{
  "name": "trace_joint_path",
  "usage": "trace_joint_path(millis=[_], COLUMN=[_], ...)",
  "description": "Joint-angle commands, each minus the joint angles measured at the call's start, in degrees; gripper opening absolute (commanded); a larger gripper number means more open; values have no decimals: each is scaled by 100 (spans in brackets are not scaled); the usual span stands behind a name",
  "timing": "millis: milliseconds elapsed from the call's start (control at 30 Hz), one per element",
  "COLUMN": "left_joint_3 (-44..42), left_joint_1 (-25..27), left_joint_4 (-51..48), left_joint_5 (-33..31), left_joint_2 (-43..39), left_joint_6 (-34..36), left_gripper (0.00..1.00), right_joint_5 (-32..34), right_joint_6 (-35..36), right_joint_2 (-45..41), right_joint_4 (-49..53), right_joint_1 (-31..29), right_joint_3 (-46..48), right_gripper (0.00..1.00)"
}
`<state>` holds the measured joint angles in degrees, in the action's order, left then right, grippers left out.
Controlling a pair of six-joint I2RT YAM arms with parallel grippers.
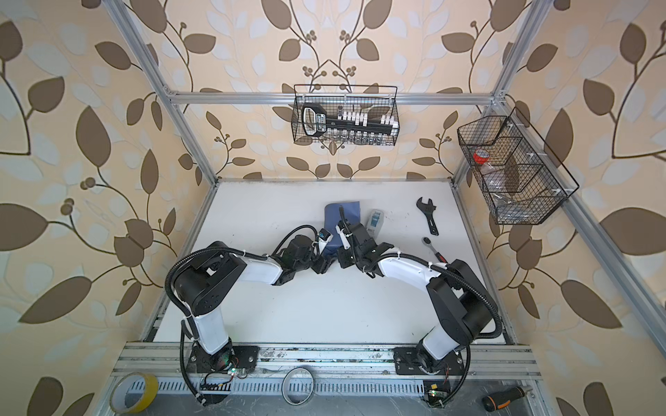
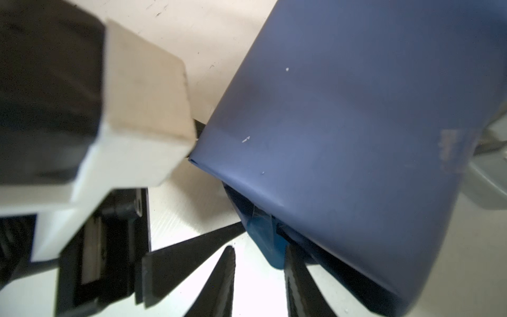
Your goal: Wrap the gift box in paper
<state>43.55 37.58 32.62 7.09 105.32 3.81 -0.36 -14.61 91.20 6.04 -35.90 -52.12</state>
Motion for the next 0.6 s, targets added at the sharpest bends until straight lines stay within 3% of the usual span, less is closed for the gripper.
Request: trace_joint_path(millis=[0, 300, 567], left_joint_3=[237, 240, 233], left_joint_1=[37, 34, 39], left_joint_4=[82, 88, 100], left_joint_5=[61, 55, 65], left_joint_2=[-11, 6, 9], left_joint_6=[-37, -47, -65], left_gripper=[70, 70, 70], right_joint_5=[71, 134, 134], right_joint_6=[175, 228, 278], right_joint_2=[176, 231, 144], right_joint_4=[22, -19, 8], right_joint_1=[-31, -31, 22], right_joint_3=[-158, -165, -158], right_gripper=[30, 18, 14])
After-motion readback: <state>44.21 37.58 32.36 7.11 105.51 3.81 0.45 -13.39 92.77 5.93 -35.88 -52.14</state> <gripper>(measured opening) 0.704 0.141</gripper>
